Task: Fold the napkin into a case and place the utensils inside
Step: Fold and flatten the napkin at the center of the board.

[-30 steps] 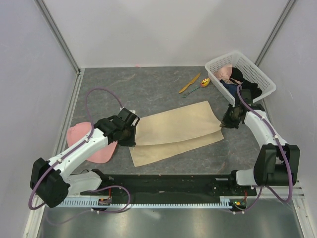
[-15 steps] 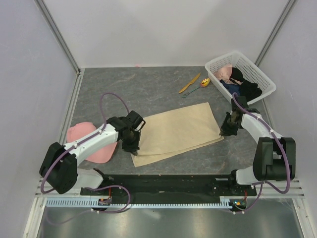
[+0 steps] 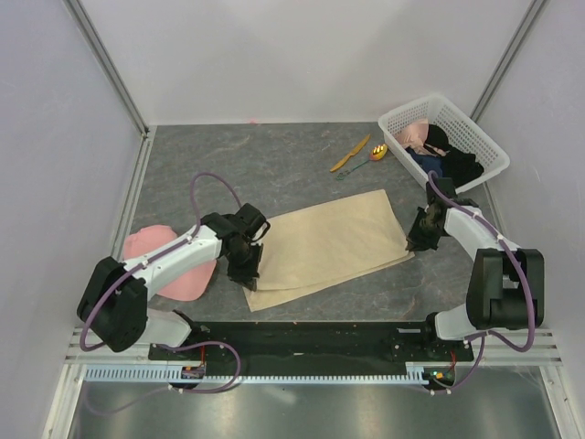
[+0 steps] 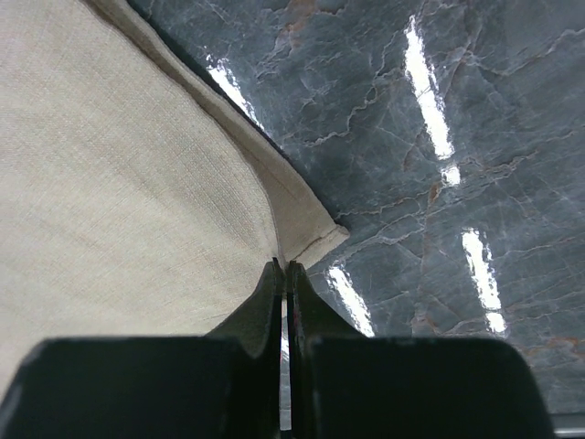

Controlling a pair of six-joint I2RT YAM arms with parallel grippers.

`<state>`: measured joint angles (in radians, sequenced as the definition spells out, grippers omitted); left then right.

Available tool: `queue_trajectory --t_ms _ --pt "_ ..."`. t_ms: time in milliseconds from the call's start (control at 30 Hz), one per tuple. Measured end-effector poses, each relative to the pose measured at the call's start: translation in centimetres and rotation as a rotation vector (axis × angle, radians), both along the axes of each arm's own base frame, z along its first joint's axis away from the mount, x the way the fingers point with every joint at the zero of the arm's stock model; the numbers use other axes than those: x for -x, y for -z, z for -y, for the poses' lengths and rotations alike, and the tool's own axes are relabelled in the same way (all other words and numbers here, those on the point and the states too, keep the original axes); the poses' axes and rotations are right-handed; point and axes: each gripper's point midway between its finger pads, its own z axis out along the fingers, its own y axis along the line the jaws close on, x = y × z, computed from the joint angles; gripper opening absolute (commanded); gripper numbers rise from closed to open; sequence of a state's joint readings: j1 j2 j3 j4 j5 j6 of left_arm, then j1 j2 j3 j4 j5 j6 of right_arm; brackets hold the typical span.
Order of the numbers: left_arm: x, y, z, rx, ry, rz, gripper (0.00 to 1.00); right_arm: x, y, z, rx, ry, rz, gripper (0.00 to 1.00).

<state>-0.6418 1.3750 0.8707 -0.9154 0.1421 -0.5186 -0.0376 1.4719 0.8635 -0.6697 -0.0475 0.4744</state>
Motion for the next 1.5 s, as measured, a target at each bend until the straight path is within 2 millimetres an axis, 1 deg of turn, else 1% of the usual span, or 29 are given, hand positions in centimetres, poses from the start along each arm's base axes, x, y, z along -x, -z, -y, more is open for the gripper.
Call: queue_trajectory --t_ms 167,433,533,700,800,933,1033,1133,1267,1500 --pt "0.8 -0.8 0.5 0.044 0.009 -0.029 0.02 0.0 -0.9 0.1 0.004 0.001 0.013 0.0" --pt "1.7 -1.6 1.3 0.093 0.032 -0.04 0.02 0.5 -0.8 0.3 0.015 0.006 -0.009 0.0" --pt "1.7 -2.4 1.3 0.11 0.034 -0.017 0.02 0.6 -0.9 0.4 0.017 0.007 -0.012 0.0" --pt "1.3 -4.6 1.6 0.162 0.028 0.048 0.02 -0.1 -2.4 0.6 0.018 0.014 0.007 0.0" --pt "1.3 -4.8 1.8 0.17 0.028 0.05 0.02 -0.7 -3.5 0.7 0.018 0.017 0.031 0.0" --pt "1.8 -4.7 1.9 0.183 0.032 0.026 0.02 -0.7 -3.9 0.7 0.019 0.017 0.038 0.0" --pt "2.6 -3.8 1.8 0.17 0.04 -0.009 0.02 -0.5 -3.8 0.7 0.02 0.014 0.028 0.0" --pt "3.2 -3.0 1.6 0.155 0.043 -0.041 0.02 -0.6 -3.4 0.7 0.02 0.01 0.018 0.0" --pt "3.6 -2.3 1.7 0.135 0.053 -0.069 0.02 -0.6 -2.8 0.7 0.017 0.009 0.004 0.0" --pt "4.2 -0.8 2.0 0.101 0.081 -0.112 0.02 -0.1 -1.9 0.7 0.018 0.009 -0.011 0.0"
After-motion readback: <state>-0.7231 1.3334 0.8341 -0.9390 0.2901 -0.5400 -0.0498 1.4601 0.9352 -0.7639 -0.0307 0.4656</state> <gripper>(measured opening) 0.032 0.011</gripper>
